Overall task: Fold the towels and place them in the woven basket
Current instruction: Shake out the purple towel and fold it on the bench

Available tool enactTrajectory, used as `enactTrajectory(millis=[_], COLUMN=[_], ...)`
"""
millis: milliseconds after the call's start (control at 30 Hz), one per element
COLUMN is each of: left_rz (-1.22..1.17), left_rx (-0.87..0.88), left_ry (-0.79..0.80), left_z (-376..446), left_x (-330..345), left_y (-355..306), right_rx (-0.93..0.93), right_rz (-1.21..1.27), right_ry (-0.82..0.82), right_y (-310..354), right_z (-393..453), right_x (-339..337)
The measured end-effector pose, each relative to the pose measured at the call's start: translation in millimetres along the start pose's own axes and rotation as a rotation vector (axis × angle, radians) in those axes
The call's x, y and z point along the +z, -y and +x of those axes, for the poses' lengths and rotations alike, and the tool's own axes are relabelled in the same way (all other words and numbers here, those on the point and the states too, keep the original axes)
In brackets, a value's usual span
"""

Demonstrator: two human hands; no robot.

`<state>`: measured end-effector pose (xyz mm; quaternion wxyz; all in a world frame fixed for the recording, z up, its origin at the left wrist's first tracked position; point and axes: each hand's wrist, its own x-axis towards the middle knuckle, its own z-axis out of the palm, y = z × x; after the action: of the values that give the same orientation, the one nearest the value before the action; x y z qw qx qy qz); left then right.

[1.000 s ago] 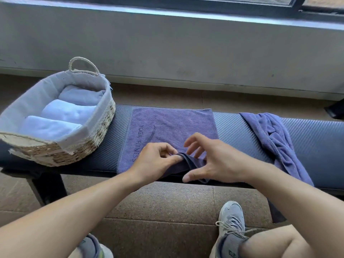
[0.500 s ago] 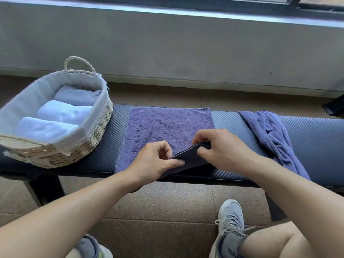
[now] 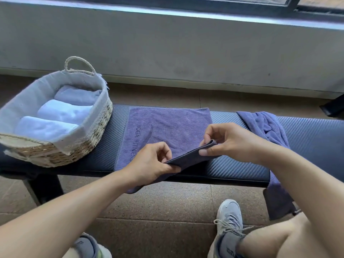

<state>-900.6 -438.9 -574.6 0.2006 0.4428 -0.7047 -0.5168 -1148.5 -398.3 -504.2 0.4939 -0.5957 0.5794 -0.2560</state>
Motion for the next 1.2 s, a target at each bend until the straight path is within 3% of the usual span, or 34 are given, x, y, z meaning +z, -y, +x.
enactTrajectory(millis=[167,333,567,633,733,867,1067,1200], left_rz=[0.325,0.559,0.452,0.295,-0.098,-0.339,-0.126,-0.049], left_rx=[-0.003,-0.034,-0.135,-0.131,-0.064,-0.101,-0.374,-0.440], left_ry=[0.156,0.188,0.187,0.141,-0.083,-0.178,-0.031,-0.010], left_z=[-4,-10,-15,-19,-20,-19,-27,-29], left_x=[-17,-47,-90,-97,-95,-90,-89,-89], left_y=[-3,-5,6,6,1,-4,6,10], right_rx=[0.039,0.067,0.093,0.096,0.115,0.146,0.237,0.326], right_rz=[0.009,0.048,-0.043,-0.096,-0.172,-0.236,-0.366,-0.393], right_ry=[-0.142,-0.399,-0.496,-0.535,-0.561,-0.459,-0.152,0.036], right_y=[-6,-15,-34,-37,-39,-37,-26,-26], right_z=[6,14,23,25,26,28,20,15], right_x=[-7,-12,-27,-32,-35,-33,-25,-22])
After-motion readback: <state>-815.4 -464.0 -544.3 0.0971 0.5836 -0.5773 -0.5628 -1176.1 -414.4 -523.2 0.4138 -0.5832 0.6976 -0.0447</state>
